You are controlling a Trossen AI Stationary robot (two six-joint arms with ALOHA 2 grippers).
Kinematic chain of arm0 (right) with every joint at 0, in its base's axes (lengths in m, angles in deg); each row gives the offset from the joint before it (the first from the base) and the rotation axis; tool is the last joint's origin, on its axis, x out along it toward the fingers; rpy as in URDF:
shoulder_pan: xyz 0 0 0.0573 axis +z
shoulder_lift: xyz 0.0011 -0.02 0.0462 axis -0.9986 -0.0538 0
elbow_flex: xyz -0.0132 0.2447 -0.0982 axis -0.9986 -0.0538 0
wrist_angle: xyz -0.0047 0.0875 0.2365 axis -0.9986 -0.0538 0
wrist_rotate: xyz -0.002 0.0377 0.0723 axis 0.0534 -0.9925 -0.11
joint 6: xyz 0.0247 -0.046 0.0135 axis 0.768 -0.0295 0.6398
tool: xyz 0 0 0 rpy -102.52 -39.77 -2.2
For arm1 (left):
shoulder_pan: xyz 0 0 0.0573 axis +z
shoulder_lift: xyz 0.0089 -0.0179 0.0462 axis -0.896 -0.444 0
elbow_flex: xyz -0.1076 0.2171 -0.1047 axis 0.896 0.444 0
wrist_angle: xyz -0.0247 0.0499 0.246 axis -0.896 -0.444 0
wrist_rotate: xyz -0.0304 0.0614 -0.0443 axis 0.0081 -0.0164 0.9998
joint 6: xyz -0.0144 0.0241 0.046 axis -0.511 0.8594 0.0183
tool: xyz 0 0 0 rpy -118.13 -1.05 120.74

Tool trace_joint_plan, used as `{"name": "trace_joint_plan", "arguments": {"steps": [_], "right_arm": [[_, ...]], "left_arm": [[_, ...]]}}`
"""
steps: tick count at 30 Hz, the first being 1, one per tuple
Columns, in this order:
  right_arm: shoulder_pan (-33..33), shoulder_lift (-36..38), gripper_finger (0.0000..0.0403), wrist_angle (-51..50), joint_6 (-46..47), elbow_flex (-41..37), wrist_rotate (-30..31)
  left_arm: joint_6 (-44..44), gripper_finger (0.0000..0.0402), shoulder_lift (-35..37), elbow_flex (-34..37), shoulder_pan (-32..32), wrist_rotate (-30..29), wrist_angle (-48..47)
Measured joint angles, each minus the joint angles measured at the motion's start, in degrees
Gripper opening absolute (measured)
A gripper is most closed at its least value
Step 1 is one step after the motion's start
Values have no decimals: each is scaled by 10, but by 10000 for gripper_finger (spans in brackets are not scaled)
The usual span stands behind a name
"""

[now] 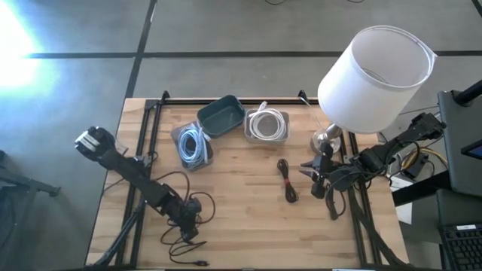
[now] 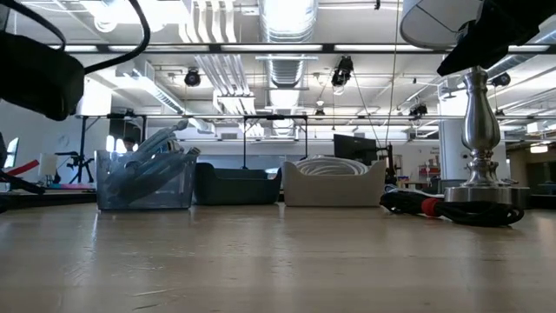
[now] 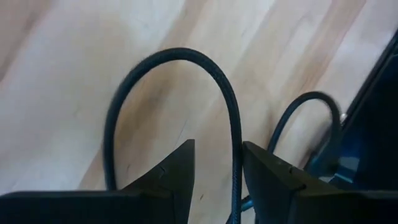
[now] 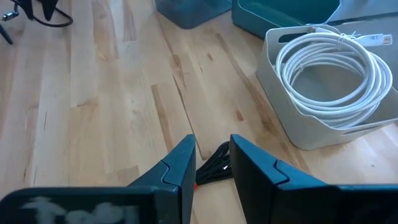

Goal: Pick & Place USB Port
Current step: Put the bottom left black charger cable into the dark green bin

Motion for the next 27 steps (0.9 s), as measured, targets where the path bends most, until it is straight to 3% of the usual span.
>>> {"name": "trace_joint_plan", "arguments": {"steps": [10,19,23,27], "right_arm": [[0,0,102,1,0,0,0],[0,0,95,1,-2,0,0],[0,0,98,1,-2,0,0],[0,0,103,1,-2,0,0]], "left_arm": [[31,128,-30,0,-2,31,20],[36,16,-30,-8,1,28,18],[57,17,-30,-33,16,18,15],[131,15,-30,-78,42,-15,12]]}}
